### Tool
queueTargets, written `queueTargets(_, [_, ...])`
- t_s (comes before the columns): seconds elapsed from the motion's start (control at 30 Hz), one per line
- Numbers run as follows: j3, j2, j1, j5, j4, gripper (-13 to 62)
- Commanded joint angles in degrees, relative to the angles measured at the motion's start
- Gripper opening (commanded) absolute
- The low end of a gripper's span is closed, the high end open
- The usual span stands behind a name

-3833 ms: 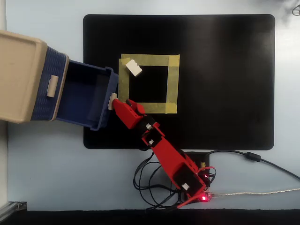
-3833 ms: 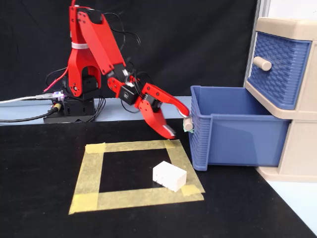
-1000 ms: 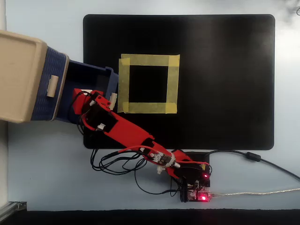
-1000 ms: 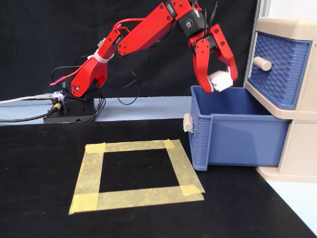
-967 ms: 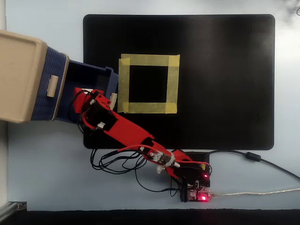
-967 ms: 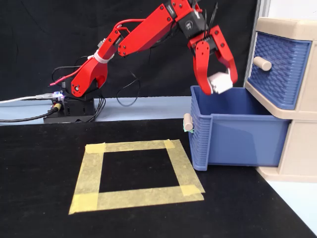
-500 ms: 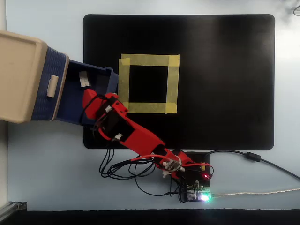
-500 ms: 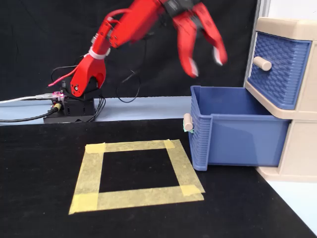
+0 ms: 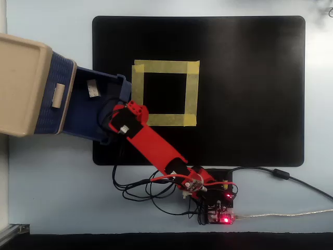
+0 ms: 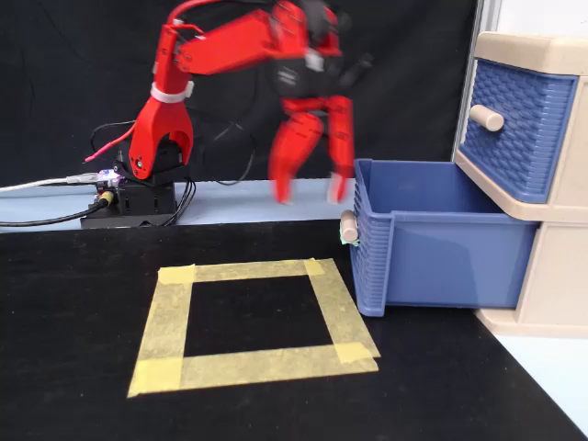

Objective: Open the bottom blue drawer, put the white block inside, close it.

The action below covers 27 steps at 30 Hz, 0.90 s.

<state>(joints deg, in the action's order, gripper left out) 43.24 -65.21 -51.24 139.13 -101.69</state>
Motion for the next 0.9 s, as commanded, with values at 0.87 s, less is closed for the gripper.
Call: queueTargets(0.87, [-28.2, -4.5, 3.9, 0.2, -16.2, 33.9])
